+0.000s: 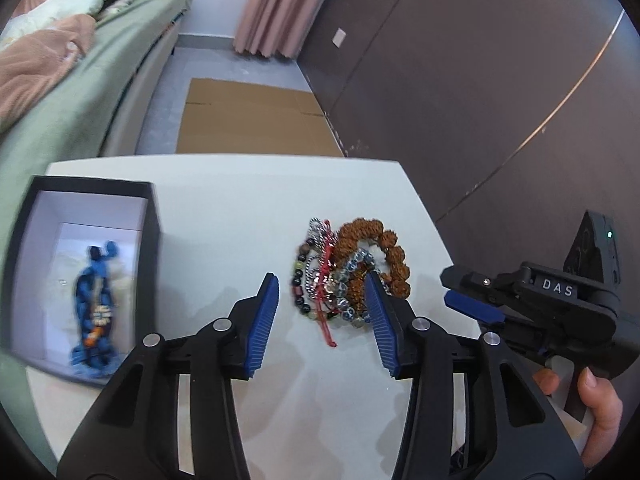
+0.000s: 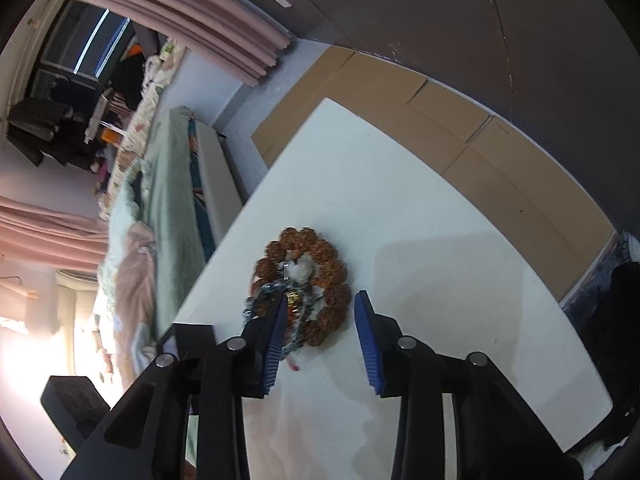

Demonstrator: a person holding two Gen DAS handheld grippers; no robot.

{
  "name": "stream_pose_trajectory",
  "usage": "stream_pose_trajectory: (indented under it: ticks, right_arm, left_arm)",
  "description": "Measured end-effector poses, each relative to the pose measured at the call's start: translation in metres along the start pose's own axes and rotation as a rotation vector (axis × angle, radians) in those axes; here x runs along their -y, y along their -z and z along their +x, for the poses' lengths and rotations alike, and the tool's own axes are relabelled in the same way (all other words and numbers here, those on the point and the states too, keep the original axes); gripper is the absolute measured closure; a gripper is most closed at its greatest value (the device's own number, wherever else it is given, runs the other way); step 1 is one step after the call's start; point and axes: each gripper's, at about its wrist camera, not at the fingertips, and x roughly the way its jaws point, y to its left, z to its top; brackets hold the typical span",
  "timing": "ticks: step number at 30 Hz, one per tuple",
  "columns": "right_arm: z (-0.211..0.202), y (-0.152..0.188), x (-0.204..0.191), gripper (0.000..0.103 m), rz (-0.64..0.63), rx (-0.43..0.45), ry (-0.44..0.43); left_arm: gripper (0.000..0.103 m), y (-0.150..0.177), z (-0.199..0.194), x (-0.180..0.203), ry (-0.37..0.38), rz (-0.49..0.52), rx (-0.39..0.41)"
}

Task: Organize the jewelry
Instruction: 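Close the right tool on the brown wooden bead bracelet and lift it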

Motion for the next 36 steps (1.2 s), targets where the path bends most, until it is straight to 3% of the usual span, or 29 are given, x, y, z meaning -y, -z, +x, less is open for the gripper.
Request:
stream_pose_trajectory:
  ticks: [7,9,11,14,28,31,33,36]
  right_arm:
    - [0.014,-0.011,0.002,0.07,0.033,-0.027,-0.006]
    - [0.017,-0.013,0.0,0.069,0.032,-0.033,-0.008]
    - [0.02,-0.015,-0.001,0.069,0.032,-0.04,-0.009]
    - [0.024,-0.016,-0.005,0.069,0.015,-0.046,0.01]
    - [0.052,-0.003,-0.034,0.069,-0.182,-0.051,0.206]
    - [0.054,0.0,-0.04,0.072,-0.228,-0.032,0.251]
    - [0.055,0.002,-0.041,0.085,-0.246,-0.016,0.286]
    - [0.051,0.001,-0.038,0.085,-0.239,0.003,0.281]
  left_arm:
    - [0.062,0.0,0.032,0.003,0.033,-0.01,-0.069]
    - [0.072,0.0,0.04,0.002,0.038,-0.013,-0.086]
    - [0.079,-0.001,0.044,0.0,0.089,-0.032,-0.095]
    - [0.093,-0.003,0.041,0.004,0.081,-0.009,-0.092]
    - [0.093,-0.016,-0.013,0.003,0.172,-0.007,0.023]
    - [0.093,-0.016,-0.022,-0.003,0.176,-0.021,0.038]
    - [0.093,-0.017,-0.026,-0.007,0.174,-0.028,0.046]
    - [0.093,-0.017,-0.034,-0.012,0.173,-0.039,0.06]
